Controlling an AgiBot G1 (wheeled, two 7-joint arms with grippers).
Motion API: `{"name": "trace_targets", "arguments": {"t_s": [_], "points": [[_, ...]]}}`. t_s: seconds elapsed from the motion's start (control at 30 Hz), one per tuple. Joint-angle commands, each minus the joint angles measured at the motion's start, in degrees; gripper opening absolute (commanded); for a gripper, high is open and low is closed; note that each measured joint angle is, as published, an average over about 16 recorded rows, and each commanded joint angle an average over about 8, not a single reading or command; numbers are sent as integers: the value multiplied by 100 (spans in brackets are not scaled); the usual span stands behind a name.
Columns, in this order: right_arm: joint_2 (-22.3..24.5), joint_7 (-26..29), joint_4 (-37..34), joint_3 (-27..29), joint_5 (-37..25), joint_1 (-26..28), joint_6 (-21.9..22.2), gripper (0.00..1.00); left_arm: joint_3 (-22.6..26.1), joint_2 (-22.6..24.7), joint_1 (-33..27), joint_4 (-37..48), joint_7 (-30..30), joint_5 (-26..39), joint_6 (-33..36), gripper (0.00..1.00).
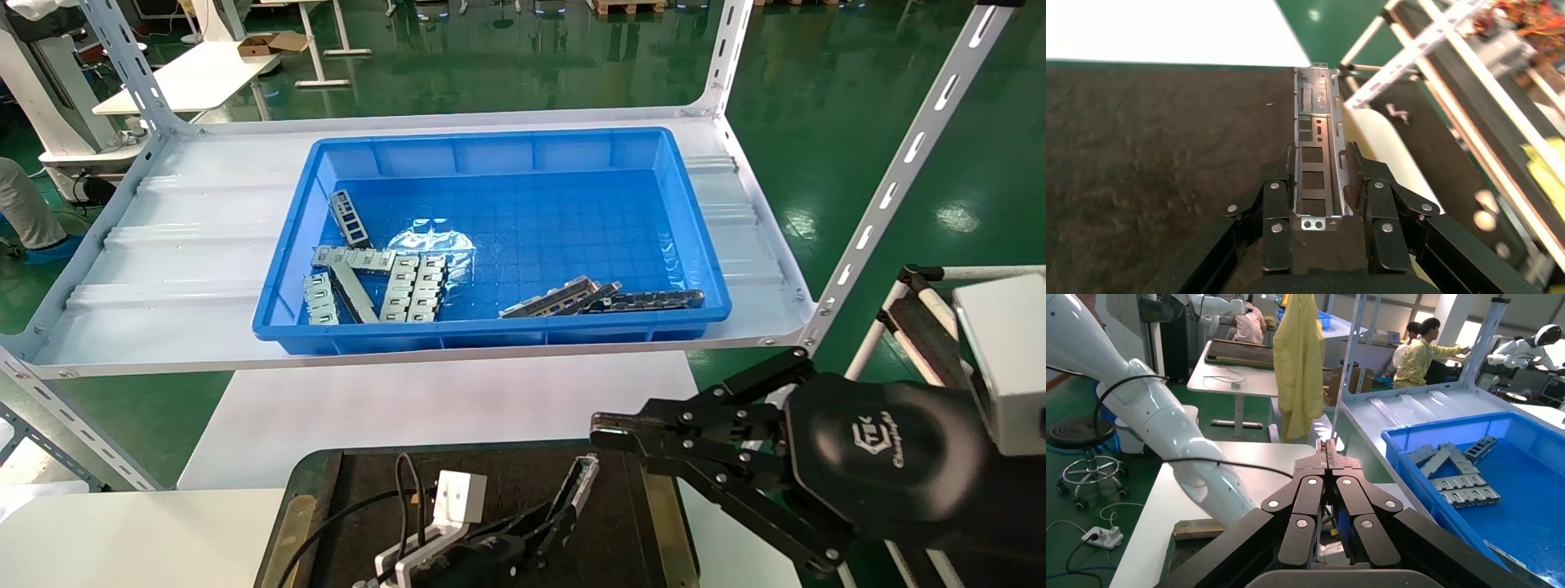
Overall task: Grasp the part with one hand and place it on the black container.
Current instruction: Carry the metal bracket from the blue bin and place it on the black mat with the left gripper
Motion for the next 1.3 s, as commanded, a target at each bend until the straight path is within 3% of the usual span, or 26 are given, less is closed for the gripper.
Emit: {"name": "trace_targets", "arguments": {"t_s": [0.03,0.53,1.13,1.2,1.23,1.3], "points": [[0,0,0,0,0,0,0,0,112,159,-14,67,-103,-64,-333,0],[1,-1,0,-2,1,0,1,0,677,1109,-165,491,-10,-826,-2162,0],[1,-2,0,-4,2,1,1,0,625,1491,-8,912,-149,-592,-2495,0],[1,-2,0,-4,3,1,2,0,631,1503,-1,948,-176,-569,-2487,6],[2,-2,0,-4,3,1,2,4,635,1507,1,963,-189,-562,-2483,16],[2,-2,0,-4,3,1,2,26,647,1513,5,988,-215,-562,-2477,41]]}}
